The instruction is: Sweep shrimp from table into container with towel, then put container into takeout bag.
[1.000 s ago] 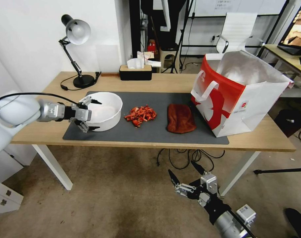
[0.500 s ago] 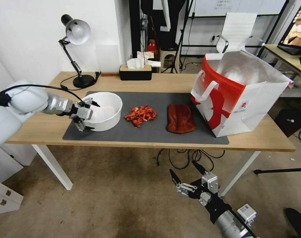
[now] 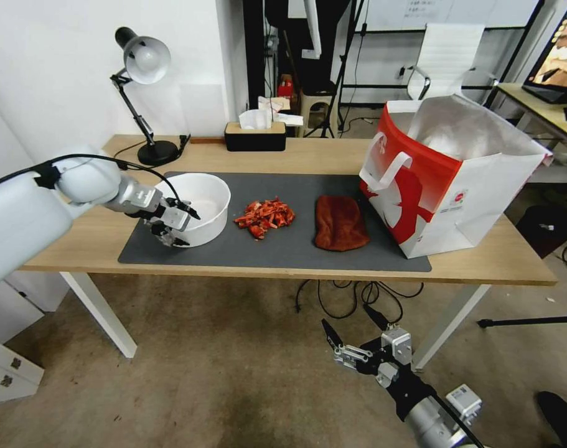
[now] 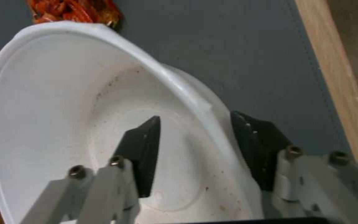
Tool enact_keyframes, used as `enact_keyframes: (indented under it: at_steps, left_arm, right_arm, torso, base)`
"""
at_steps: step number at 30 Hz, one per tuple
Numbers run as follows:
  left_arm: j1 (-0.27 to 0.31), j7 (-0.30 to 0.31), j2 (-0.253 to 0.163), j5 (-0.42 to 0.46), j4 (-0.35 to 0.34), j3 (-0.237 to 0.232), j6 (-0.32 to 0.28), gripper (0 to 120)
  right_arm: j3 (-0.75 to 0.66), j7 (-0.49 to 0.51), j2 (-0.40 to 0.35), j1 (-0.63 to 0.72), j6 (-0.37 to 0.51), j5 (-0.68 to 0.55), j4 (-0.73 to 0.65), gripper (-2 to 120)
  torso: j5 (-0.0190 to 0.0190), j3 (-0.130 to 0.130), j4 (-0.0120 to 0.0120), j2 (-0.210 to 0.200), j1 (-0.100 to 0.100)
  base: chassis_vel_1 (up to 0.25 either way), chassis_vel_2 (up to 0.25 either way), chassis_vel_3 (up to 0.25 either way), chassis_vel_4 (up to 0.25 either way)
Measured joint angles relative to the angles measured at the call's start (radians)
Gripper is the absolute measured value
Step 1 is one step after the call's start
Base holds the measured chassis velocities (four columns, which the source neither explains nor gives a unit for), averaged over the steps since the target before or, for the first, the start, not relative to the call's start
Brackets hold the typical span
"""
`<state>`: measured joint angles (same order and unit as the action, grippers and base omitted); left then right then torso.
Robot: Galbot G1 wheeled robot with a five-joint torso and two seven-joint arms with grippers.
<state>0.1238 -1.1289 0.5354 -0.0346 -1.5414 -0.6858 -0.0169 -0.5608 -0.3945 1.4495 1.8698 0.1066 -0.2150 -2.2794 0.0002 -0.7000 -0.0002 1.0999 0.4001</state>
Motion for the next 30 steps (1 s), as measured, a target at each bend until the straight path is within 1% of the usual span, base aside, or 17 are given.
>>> enact_keyframes:
  at_steps: [1,3,4,5,7,8,11,12,14,16,20,22,23,24,27,28,30]
  left_arm:
    - [0.000,0.000,0.000,0.000,0.000,0.000,0.000,45]
    - [0.013,-0.011,-0.001,-0.002,0.000,-0.017,0.000,35]
    - [0.013,-0.011,-0.001,-0.002,0.000,-0.017,0.000,35]
    - [0.016,-0.016,-0.002,-0.007,0.000,-0.022,0.000,28]
    - [0.016,-0.026,-0.003,-0.013,0.002,-0.025,0.001,19]
    - [0.016,-0.026,-0.003,-0.013,0.002,-0.025,0.001,19]
    - [0.010,-0.033,-0.006,-0.019,0.001,-0.025,0.003,5]
    - [0.010,-0.033,-0.006,-0.019,0.001,-0.025,0.003,5]
    - [0.009,-0.033,-0.010,-0.019,-0.003,-0.024,0.005,0]
    - [0.007,-0.032,-0.012,-0.019,-0.005,-0.022,0.006,0]
    - [-0.025,-0.024,-0.029,-0.015,-0.019,0.009,0.011,0]
    - [-0.063,-0.016,-0.045,-0.013,-0.028,0.042,0.018,0]
    - [-0.086,-0.013,-0.052,-0.012,-0.033,0.068,0.021,0]
    - [-0.086,-0.013,-0.052,-0.012,-0.033,0.068,0.021,0]
    - [-0.128,-0.008,-0.061,-0.012,-0.040,0.114,0.025,0]
    - [-0.128,-0.008,-0.061,-0.012,-0.040,0.114,0.025,0]
    - [-0.155,-0.006,-0.068,-0.012,-0.047,0.145,0.026,0]
  right_arm:
    - [0.000,0.000,0.000,0.000,0.000,0.000,0.000,100]
    - [-0.003,0.001,-0.001,0.000,-0.001,-0.005,-0.004,100]
    - [-0.003,0.001,-0.001,0.000,-0.001,-0.005,-0.004,100]
    - [-0.004,0.001,-0.002,0.000,-0.001,-0.006,-0.005,100]
    - [-0.004,0.002,-0.002,-0.001,-0.002,-0.007,-0.005,100]
    - [-0.004,0.002,-0.002,-0.001,-0.002,-0.007,-0.005,100]
    - [-0.004,0.002,-0.003,0.001,-0.006,-0.009,-0.009,100]
    - [-0.004,0.002,-0.003,0.001,-0.006,-0.009,-0.009,100]
    - [-0.004,0.002,-0.004,0.001,-0.006,-0.010,-0.013,100]
    - [-0.003,0.002,-0.004,0.000,-0.006,-0.011,-0.015,100]
    - [-0.001,0.002,-0.005,-0.003,-0.006,-0.011,-0.015,100]
    - [0.001,0.003,-0.005,-0.002,-0.005,-0.011,-0.015,100]
    - [0.001,0.003,-0.006,-0.002,-0.005,-0.011,-0.015,100]
    - [0.001,0.003,-0.006,-0.002,-0.005,-0.011,-0.015,100]
    - [0.002,0.004,-0.008,-0.001,-0.004,-0.010,-0.011,100]
    - [0.002,0.004,-0.008,-0.001,-0.004,-0.010,-0.011,100]
    - [0.003,0.005,-0.008,0.001,-0.004,-0.008,-0.009,100]
  torso:
    - [0.0000,0.000,0.0000,0.000,0.000]
    - [-0.0001,0.000,0.0002,0.000,0.000]
    - [-0.0001,0.000,0.0002,0.000,0.000]
    - [0.0000,0.000,0.0001,0.000,0.000]
    - [-0.0001,0.000,0.0003,0.000,0.000]
    - [-0.0001,0.000,0.0003,0.000,0.000]
    - [-0.0002,0.000,0.0002,0.000,0.000]
    - [-0.0002,0.000,0.0002,0.000,0.000]
    - [-0.0002,0.000,0.0002,0.000,0.000]
    - [-0.0002,0.000,0.0000,0.000,0.000]
    - [-0.0001,0.000,0.0000,0.000,0.000]
    - [-0.0002,0.000,0.0003,0.000,0.000]
    - [-0.0003,0.000,0.0004,0.000,0.000]
    - [-0.0003,0.000,0.0004,0.000,0.000]
    - [-0.0003,0.000,0.0002,0.000,0.000]
    - [-0.0003,0.000,0.0002,0.000,0.000]
    - [-0.0002,0.000,0.0000,0.000,0.000]
  base:
    - [0.000,0.000,0.000,0.000]
    - [0.000,0.000,0.000,0.000]
    - [0.000,0.000,0.000,0.000]
    - [0.000,0.000,0.000,0.000]
    - [0.000,0.000,0.000,0.000]
    - [0.000,0.000,0.000,0.000]
    - [0.000,0.000,0.000,0.000]
    - [0.000,0.000,0.000,0.000]
    - [0.000,0.000,0.000,0.000]
    - [0.000,0.000,0.000,0.000]
    - [0.000,0.000,0.000,0.000]
    - [0.000,0.000,0.000,0.000]
    - [0.000,0.000,0.000,0.000]
    - [0.000,0.000,0.000,0.000]
    - [0.000,0.000,0.000,0.000]
    - [0.000,0.000,0.000,0.000]
    - [0.000,0.000,0.000,0.000]
